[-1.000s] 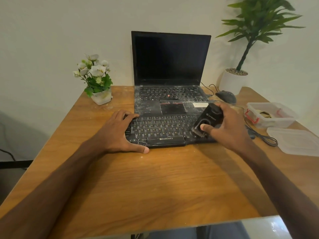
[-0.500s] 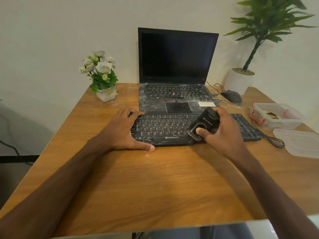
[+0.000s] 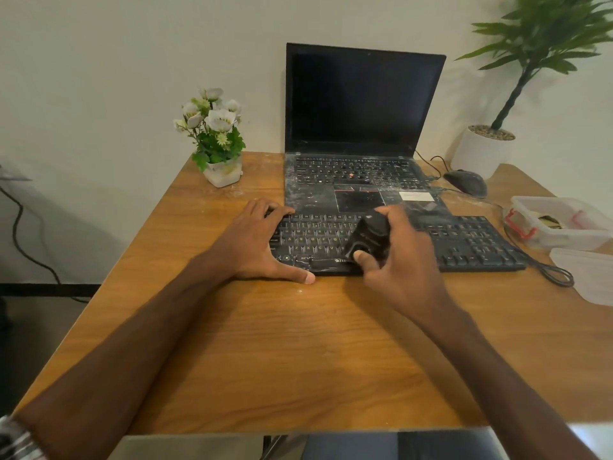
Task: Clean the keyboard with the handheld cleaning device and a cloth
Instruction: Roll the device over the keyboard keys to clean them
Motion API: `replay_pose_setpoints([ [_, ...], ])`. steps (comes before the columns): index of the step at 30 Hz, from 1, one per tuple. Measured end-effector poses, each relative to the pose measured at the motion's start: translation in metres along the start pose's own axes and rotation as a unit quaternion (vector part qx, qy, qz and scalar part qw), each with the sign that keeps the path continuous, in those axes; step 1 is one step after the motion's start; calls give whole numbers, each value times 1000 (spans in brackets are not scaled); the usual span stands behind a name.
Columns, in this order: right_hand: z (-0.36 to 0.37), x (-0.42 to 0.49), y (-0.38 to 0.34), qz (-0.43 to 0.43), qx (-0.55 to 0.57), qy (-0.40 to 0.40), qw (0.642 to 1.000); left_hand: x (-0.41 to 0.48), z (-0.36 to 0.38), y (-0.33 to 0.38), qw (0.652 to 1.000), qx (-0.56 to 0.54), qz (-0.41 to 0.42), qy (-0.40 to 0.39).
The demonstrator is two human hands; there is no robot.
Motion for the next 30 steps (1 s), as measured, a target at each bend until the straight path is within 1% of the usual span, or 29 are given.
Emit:
replay_pose_setpoints([
  [2,13,-1,-9,-37,-21,-18,999,0,0,1,1000,2,1,5],
  [3,14,2,-10,-34,-5,-21,999,-1,0,1,1000,3,1,6],
  [6,1,17,-4,28,91,-14,995,-2,-1,1,1000,0,0,4],
  [7,-5,20,-1,38,86,-7,996,-2,-1,1,1000,-2,1,3],
  [9,-11,22,2,46,42,0,998,-2,-1,0,1000,-3,3,3],
  [11,-6,19,-3,42,19,-3,999,-2,0,0,1000,0,1,2],
  [14,14,11,-15,-6,12,-9,1000,0,0,0,1000,4,-2,2],
  [17,29,12,-27,-35,26,-39,998,1,1,0,1000,10,1,7],
  [20,16,25,-26,1,85,-43,995,-1,0,0,1000,6,2,4],
  [24,-6,29,-17,13,31,-24,999,0,-1,-1,1000,-2,5,6],
  [27,11,14,-24,-16,30,-35,999,1,0,-2,1000,-4,5,6],
  [30,35,1,-40,-81,9,-52,995,1,0,-2,1000,3,11,10],
])
Point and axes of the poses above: each hand's wrist, its own x-axis towards the middle knuckle, its own z-axis out of the palm, y = z × x, the point moved 2 cm from there along x, towards the middle knuckle, and after that the axes turned 11 degrees about -z, right-handed, at the moved point
